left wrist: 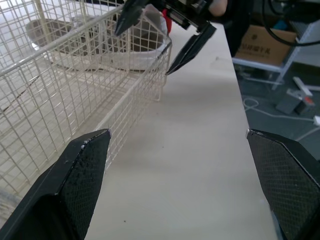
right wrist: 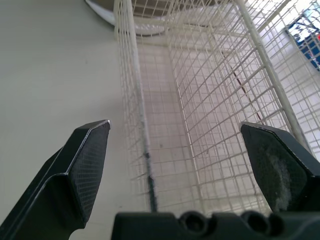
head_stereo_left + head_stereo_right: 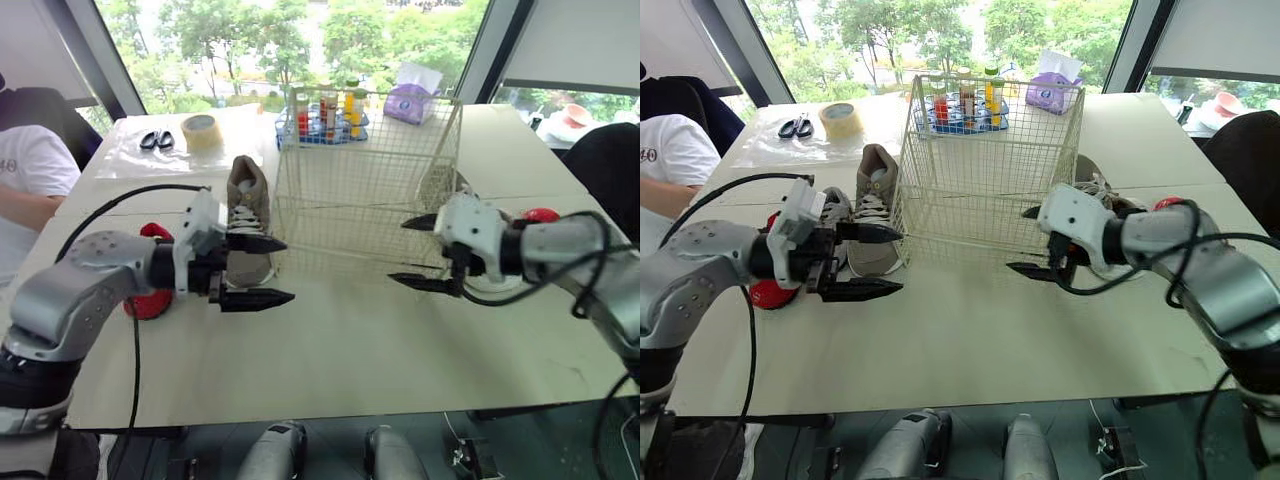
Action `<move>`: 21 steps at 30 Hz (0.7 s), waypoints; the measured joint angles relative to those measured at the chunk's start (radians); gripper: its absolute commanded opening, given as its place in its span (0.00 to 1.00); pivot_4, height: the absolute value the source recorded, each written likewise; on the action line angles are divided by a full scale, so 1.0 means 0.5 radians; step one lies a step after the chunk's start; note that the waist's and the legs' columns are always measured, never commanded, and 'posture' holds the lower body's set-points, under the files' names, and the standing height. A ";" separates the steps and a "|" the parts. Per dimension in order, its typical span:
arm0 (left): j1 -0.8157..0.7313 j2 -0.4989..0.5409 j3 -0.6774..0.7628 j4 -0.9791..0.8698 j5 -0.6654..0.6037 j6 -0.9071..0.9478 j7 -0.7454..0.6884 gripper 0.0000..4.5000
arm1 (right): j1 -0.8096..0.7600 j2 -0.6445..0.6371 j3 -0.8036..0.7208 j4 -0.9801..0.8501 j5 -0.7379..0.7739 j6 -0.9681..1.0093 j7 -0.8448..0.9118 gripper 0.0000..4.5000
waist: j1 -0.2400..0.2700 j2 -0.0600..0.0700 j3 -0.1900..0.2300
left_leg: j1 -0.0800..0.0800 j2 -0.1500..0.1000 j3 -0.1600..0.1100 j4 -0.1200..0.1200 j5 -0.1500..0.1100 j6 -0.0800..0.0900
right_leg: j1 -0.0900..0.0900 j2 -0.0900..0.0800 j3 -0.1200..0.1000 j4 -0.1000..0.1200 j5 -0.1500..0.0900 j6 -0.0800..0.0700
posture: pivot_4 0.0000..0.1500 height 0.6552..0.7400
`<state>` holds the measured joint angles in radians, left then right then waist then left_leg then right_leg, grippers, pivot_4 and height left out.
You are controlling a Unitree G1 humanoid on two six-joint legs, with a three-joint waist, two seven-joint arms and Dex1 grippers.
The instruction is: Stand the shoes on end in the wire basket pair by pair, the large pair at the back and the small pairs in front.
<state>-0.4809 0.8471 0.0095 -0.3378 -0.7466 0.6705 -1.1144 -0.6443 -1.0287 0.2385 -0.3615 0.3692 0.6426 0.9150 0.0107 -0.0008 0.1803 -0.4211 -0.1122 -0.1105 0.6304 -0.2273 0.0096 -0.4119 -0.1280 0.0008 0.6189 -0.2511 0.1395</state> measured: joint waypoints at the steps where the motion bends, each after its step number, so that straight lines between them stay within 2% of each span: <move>1: 0.001 -0.011 -0.014 0.010 0.034 -0.019 -0.003 0.99 | -0.055 0.005 0.078 0.056 -0.071 -0.029 0.059 1.00 | -0.002 0.000 0.000 | 0.000 0.000 0.000 0.000 0.000 0.000 | 0.000 0.000 0.000 0.000 0.000 0.000 | 1.00 1.00; 3: 0.006 -0.024 -0.034 0.015 0.060 -0.038 -0.002 0.99 | -0.104 0.024 0.172 0.140 -0.185 -0.091 0.150 1.00 | -0.004 -0.001 0.000 | 0.000 0.000 0.000 0.000 0.000 0.000 | -0.001 0.000 0.000 0.001 0.000 0.000 | 1.00 1.00; 6: 0.010 -0.050 -0.034 0.014 0.099 -0.057 0.014 1.00 | -0.166 0.061 0.246 0.243 -0.319 -0.173 0.264 0.80 | -0.015 -0.001 0.000 | 0.001 0.000 0.000 0.000 0.000 0.000 | -0.001 0.001 0.000 0.004 0.000 0.000 | 1.00 1.00; 7: 0.013 -0.053 -0.033 0.010 0.103 -0.060 0.018 1.00 | -0.178 0.063 0.261 0.263 -0.339 -0.185 0.307 0.71 | -0.015 -0.001 0.000 | 0.001 0.000 -0.001 0.000 0.000 0.000 | -0.001 0.001 0.000 0.005 0.000 0.000 | 1.00 1.00; 13: 0.033 -0.053 -0.004 0.008 0.125 -0.064 0.053 1.00 | -0.217 0.141 0.292 0.348 -0.456 -0.272 0.492 0.01 | -0.047 -0.001 0.000 | 0.004 0.000 -0.002 0.003 0.002 -0.005 | -0.004 0.001 0.002 0.020 0.000 0.000 | 1.00 1.00; 21: 0.016 -0.053 0.021 0.007 0.164 -0.097 0.091 1.00 | -0.355 0.217 0.315 0.551 -0.577 -0.469 0.692 0.01 | -0.054 0.000 0.001 | 0.000 0.002 -0.001 -0.001 0.005 -0.009 | -0.014 0.004 0.005 0.024 0.000 0.000 | 1.00 1.00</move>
<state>-0.4728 0.8204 0.0201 -0.3342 -0.6647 0.6220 -1.0690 -0.8220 -0.9200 0.3962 -0.0860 0.0807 0.4083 1.2609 -0.0163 -0.0009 0.1807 -0.4209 -0.1113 -0.1109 0.6300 -0.2247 0.0052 -0.4191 -0.1261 0.0033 0.6310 -0.2509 0.1395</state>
